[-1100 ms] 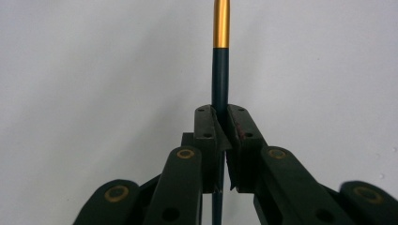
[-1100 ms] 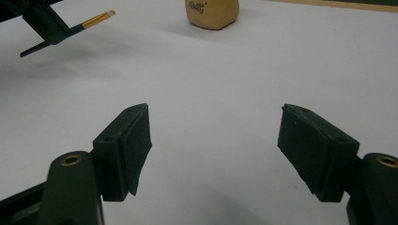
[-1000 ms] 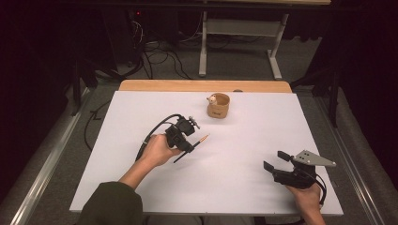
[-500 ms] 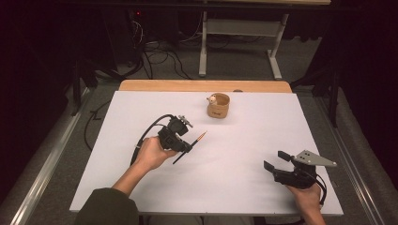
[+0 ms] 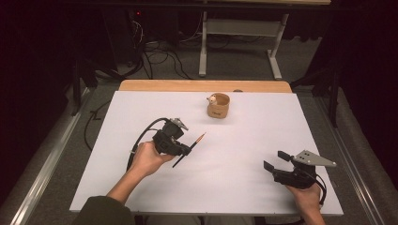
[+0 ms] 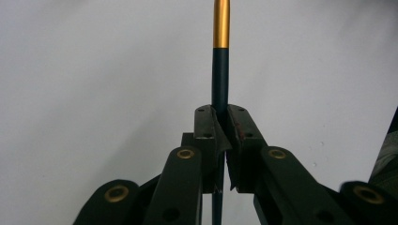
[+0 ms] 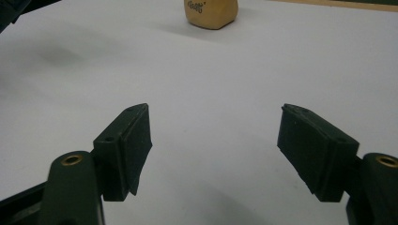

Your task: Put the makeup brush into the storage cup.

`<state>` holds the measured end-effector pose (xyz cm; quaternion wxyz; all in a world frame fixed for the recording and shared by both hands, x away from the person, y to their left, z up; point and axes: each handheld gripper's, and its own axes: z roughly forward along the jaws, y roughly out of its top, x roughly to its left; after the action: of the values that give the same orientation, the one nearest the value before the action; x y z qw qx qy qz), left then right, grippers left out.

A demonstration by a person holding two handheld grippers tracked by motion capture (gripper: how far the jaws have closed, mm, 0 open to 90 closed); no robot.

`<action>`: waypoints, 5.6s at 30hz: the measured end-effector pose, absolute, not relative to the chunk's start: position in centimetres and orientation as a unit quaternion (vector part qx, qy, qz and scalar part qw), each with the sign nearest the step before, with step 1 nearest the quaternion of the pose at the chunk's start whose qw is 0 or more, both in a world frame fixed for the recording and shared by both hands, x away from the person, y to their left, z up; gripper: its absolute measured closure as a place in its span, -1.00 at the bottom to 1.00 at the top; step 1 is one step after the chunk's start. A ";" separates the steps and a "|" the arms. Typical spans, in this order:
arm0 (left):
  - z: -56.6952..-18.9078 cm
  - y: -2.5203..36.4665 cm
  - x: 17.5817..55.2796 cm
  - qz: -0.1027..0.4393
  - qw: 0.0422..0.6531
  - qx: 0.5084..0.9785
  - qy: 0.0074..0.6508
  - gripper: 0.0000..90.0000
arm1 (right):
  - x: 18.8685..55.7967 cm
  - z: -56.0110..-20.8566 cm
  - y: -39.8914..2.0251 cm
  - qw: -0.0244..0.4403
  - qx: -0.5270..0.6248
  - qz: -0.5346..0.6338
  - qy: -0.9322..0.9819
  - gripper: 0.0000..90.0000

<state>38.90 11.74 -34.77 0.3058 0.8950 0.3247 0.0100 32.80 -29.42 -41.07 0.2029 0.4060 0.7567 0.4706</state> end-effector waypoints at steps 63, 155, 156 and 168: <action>-35.8 12.1 33.3 0.007 0.395 0.871 0.292 0.85 | 32.4 -40.9 -28.9 0.213 0.395 0.473 0.759 -0.33; -36.4 8.9 32.5 0.058 0.409 0.877 0.246 0.85 | 33.5 -37.9 -15.7 0.040 0.262 0.554 0.789 0.33; -36.3 8.9 32.5 0.059 0.408 0.878 0.244 0.85 | 33.5 -37.9 -15.7 0.039 0.262 0.554 0.789 0.33; -36.3 8.6 32.3 0.063 0.412 0.878 0.237 0.85 | 33.7 -38.0 -15.2 0.026 0.261 0.560 0.786 0.40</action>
<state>32.33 8.61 -36.28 0.4120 0.8777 0.2365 0.0626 33.67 -15.16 -37.98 0.0262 0.2612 0.7860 0.5597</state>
